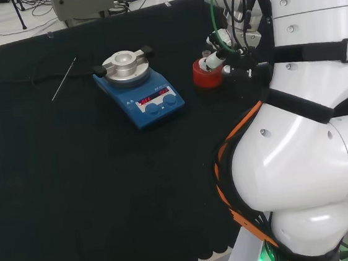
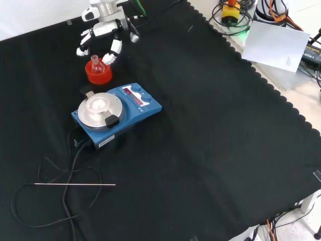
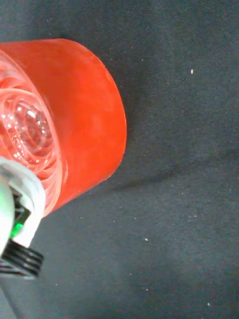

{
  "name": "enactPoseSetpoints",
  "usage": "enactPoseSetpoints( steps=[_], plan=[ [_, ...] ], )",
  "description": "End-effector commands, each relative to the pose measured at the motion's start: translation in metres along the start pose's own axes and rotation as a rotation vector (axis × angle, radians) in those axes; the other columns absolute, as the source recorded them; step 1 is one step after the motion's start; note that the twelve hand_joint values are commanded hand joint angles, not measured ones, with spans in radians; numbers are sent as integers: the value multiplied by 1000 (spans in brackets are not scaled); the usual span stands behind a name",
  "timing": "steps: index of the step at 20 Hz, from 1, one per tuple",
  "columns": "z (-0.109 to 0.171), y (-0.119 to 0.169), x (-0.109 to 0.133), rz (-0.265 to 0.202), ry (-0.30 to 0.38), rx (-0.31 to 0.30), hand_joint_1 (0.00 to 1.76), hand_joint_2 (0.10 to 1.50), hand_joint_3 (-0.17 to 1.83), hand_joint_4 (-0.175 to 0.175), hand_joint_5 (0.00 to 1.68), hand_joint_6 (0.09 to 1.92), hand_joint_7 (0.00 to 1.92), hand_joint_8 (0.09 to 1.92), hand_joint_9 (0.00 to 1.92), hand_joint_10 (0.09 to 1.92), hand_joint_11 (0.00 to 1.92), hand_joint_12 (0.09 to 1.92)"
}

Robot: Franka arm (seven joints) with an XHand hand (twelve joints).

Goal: Pick up the round-bottom flask.

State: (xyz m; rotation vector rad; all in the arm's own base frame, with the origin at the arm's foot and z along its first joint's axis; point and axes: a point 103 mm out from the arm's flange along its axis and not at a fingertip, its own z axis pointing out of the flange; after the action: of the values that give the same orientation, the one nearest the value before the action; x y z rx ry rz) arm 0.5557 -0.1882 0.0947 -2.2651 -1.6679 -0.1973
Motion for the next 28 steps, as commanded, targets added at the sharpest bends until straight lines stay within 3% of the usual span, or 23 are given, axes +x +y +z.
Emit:
enactPoseSetpoints(
  steps=[1, 16, 18, 19, 21, 27, 28],
  plan=[
    [1, 1, 0, 3, -9, 1, 926, 626, 650, -25, 805, 804, 391, 693, 523, 690, 132, 1343],
    [6, 6, -1, 3, -11, -27, 958, 634, 671, 9, 936, 819, 421, 689, 552, 678, 173, 1332],
    [6, 6, 0, 2, -8, -35, 1023, 790, 473, 118, 1038, 853, 434, 693, 561, 677, 187, 1330],
    [6, 6, 1, 1, -7, -36, 1042, 846, 386, 146, 1069, 848, 441, 690, 568, 673, 194, 1327],
    [5, 6, 2, -1, -5, -38, 1057, 896, 305, 169, 1095, 840, 449, 687, 575, 668, 203, 1324],
    [3, 6, 3, -6, -7, -40, 1055, 932, 251, 175, 1085, 860, 456, 683, 582, 662, 213, 1321],
    [2, 6, 3, -15, -6, -39, 1030, 883, 282, 122, 1023, 869, 457, 674, 586, 652, 216, 1313]
  ],
)
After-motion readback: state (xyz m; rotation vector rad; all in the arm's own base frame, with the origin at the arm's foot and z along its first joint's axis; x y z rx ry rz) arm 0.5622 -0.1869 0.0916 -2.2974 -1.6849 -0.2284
